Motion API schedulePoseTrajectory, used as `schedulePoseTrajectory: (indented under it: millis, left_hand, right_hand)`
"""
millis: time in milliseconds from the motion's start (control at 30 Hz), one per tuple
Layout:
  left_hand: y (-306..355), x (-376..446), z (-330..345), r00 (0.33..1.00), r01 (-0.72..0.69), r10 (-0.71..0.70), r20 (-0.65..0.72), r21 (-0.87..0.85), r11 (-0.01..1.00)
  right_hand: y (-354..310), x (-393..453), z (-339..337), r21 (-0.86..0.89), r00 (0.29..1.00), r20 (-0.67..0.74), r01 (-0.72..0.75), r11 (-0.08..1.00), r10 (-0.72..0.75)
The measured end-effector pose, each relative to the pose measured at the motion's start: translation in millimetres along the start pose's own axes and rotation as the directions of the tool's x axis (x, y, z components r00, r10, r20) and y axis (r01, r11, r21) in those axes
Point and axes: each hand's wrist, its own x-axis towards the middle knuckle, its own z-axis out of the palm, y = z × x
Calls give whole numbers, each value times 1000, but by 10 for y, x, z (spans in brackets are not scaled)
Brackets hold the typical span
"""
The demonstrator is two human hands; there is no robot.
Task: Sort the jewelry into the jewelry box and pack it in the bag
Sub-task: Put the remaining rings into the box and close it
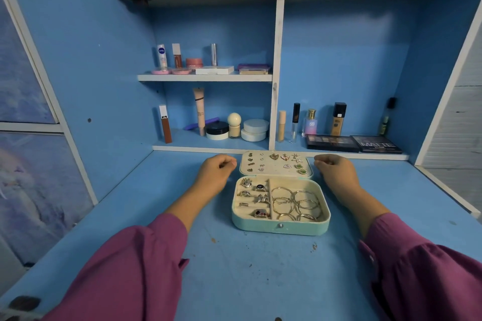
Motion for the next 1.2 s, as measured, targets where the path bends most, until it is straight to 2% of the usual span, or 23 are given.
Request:
schedulePoseTrajectory:
  millis: [133,267,400,467,533,600,667,733,833,967,1200]
  left_hand:
    - [29,136,105,1000,11,-14,14,185,983]
    - [133,179,181,991,63,-109,77,454,889]
    - [252,202,226,984,87,-150,95,481,873]
    - [255,228,228,987,101,-145,68,439,893]
    - [224,239,222,991,113,-130,31,325,939]
    - [184,246,213,994,106,-106,-10,107,989]
    - [190,234,192,997,73,-76,-21,-123,990]
    - [250,196,149,999,16,-22,-23,-253,967]
    - [273,143,74,999,-32,21,-37,-339,940]
    - [240,73,-10,1000,-15,12,-10,-383,923]
    - [181,-76,-185,993,19,23,115,-357,934]
  right_hand:
    - [-90,36,85,-170,996,80,45,984,-32]
    - [-113,60,116,-293,992,130,46,955,-8]
    - [-166,65,116,-295,988,153,62,953,-17]
    - [-173,73,110,-266,988,155,60,962,-19]
    - [-169,66,99,-188,989,142,53,981,-26]
    - [-170,50,91,-24,995,96,33,999,-30]
    - [-186,21,72,157,999,52,-13,988,5]
    - [-204,-6,34,218,998,43,-58,974,49]
    - [-195,-33,-40,198,991,82,-117,973,103]
    - [-183,-88,-121,78,978,159,-150,986,136]
    - [-236,-184,-206,13,952,239,-199,980,190]
